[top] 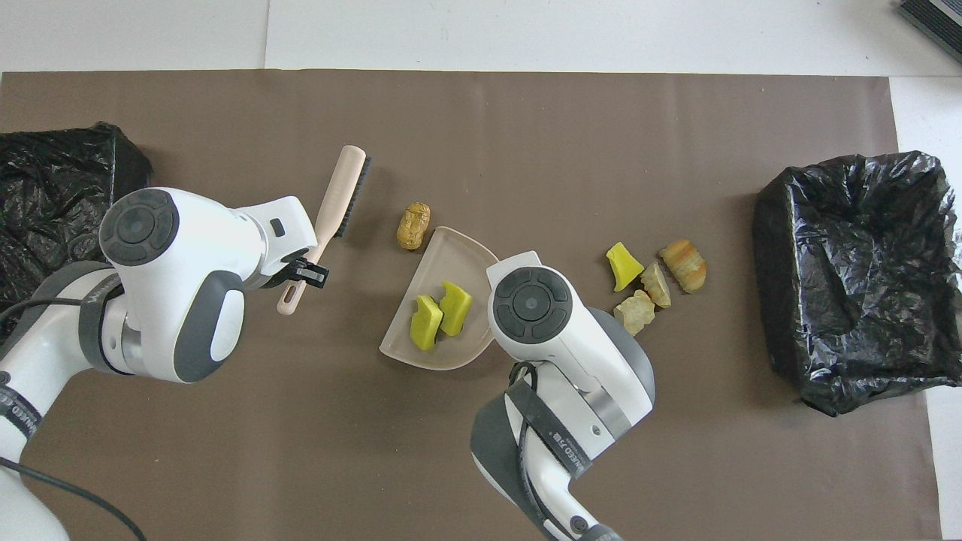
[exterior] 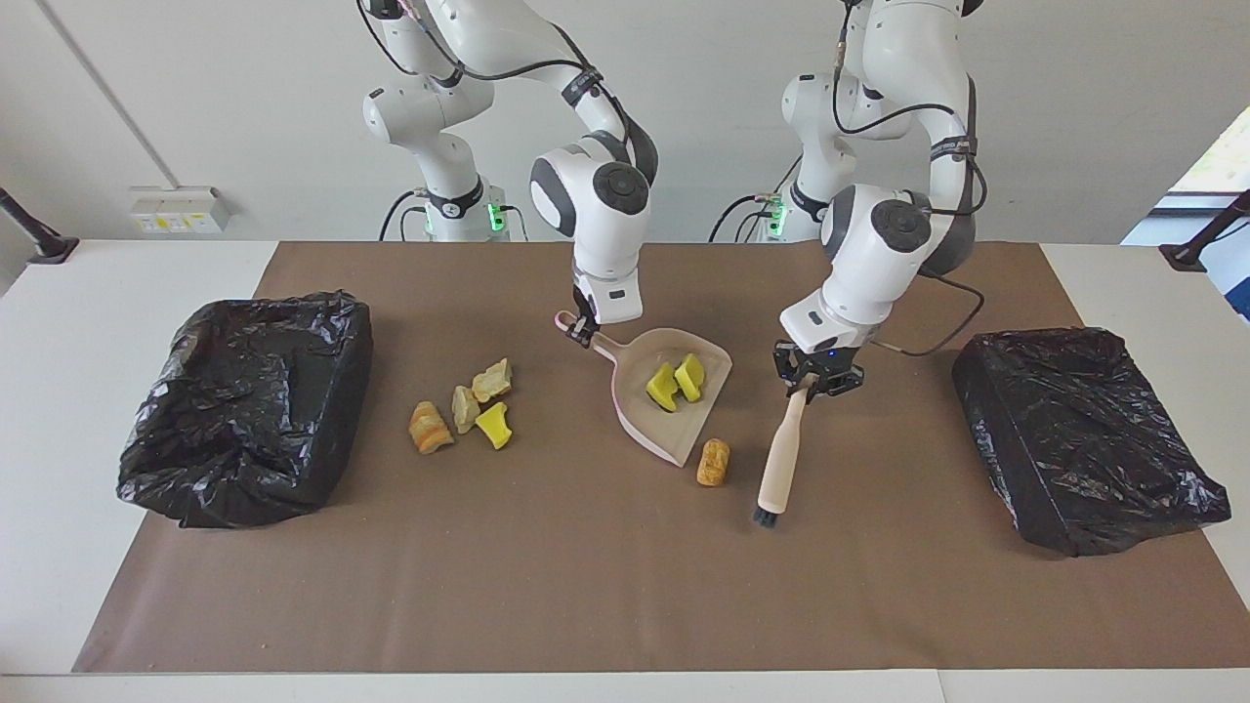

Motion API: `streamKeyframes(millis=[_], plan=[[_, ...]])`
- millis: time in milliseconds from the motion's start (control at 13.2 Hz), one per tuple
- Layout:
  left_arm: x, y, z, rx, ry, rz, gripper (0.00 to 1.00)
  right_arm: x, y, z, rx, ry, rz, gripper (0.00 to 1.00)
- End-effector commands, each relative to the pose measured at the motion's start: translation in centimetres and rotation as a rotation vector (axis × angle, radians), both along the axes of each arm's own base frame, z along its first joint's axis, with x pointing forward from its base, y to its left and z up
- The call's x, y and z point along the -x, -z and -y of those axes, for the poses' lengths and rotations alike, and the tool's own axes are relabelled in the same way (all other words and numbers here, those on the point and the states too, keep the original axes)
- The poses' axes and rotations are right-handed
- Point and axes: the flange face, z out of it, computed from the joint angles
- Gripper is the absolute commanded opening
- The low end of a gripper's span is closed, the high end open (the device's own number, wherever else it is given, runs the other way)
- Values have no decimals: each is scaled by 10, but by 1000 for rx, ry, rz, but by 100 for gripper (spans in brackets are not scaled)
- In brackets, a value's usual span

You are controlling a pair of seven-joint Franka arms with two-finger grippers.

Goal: Sweep and dump trash in bin

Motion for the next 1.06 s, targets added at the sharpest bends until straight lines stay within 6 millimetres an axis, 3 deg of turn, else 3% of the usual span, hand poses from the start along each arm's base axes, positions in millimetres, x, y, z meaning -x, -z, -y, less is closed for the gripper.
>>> streamKeyframes(millis=[0,228,608,836,988], plan=[[3,6,17,-11,30,4,0,-8,1,6,11,38,-9,0],[24,10,30,-33,49,-61,0,-9,2,5,11,44,-8,0],[77,2,83,-82,86,-158,0,-8,2,5,10,50,-8,0],[93,-20,107,-69,80,-134,0,-8,3,5,10,50,-8,0],[87,-19,104,-61,60,-124,0,-8,3,6,10,50,-10,0]])
